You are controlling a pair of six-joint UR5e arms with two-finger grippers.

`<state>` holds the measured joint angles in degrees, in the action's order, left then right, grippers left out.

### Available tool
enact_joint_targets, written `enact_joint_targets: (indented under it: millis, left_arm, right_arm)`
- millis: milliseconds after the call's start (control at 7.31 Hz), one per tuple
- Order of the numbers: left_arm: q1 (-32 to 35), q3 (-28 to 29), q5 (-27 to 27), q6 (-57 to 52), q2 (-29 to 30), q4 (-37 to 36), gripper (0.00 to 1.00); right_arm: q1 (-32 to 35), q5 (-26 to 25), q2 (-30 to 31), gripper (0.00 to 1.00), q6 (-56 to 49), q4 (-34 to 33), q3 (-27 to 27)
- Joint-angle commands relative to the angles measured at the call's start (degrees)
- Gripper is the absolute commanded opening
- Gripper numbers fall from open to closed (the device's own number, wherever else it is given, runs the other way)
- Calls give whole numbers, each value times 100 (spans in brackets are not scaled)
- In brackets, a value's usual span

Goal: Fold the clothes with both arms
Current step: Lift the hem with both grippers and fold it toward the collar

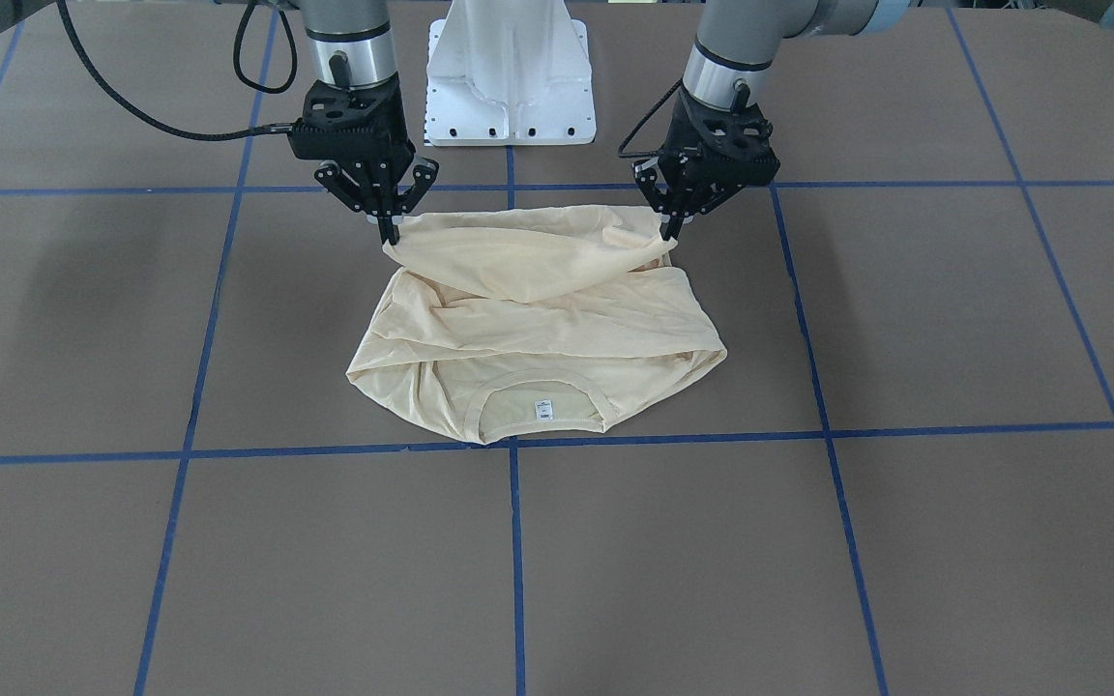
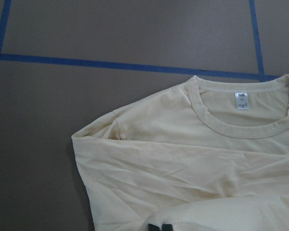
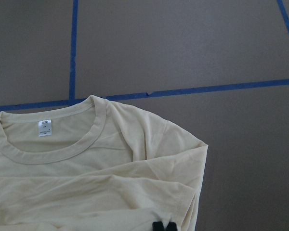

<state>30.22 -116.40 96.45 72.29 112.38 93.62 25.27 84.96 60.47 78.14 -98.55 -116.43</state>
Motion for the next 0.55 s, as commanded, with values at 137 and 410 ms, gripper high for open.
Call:
enact_joint_targets:
  millis: [137, 410]
  left_arm:
    - [238, 975, -161, -250, 353, 349, 0]
    - [317, 1416, -162, -346, 504, 603, 0]
  right_arm:
    - [390, 3, -220, 0, -193, 754, 969]
    - [549, 21, -298, 0, -352, 1258, 1594]
